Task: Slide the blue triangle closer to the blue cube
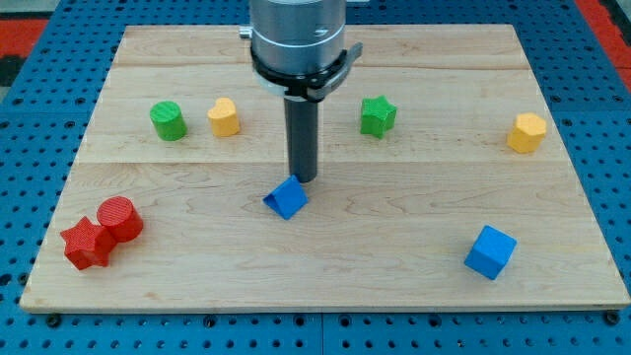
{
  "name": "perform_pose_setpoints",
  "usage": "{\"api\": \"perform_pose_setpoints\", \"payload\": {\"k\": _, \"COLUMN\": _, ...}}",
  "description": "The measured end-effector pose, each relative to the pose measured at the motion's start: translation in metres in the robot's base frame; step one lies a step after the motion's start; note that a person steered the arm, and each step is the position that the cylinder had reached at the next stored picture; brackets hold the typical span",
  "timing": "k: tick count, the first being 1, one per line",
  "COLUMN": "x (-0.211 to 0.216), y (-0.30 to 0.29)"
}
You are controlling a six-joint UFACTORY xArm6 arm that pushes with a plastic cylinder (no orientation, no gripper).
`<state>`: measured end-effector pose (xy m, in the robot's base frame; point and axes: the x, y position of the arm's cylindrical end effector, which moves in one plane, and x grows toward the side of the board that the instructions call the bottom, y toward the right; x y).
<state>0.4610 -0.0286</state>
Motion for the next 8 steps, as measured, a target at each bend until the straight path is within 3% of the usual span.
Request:
{"api": "perform_pose_setpoints", "payload": {"k": 1, "x": -0.012, "y": -0.043}}
{"api": "perform_pose_setpoints", "payload": {"k": 2, "x": 0.016, "y": -0.077}}
{"api": "perform_pose_setpoints", "payload": {"k": 4, "x": 0.031, "y": 0.089}}
{"api": "perform_pose_setpoints", "payload": {"k": 6, "x": 0.021, "y": 0.062}}
{"api": "perform_pose_setpoints", "payload": {"k": 8, "x": 0.088, "y": 0.005}}
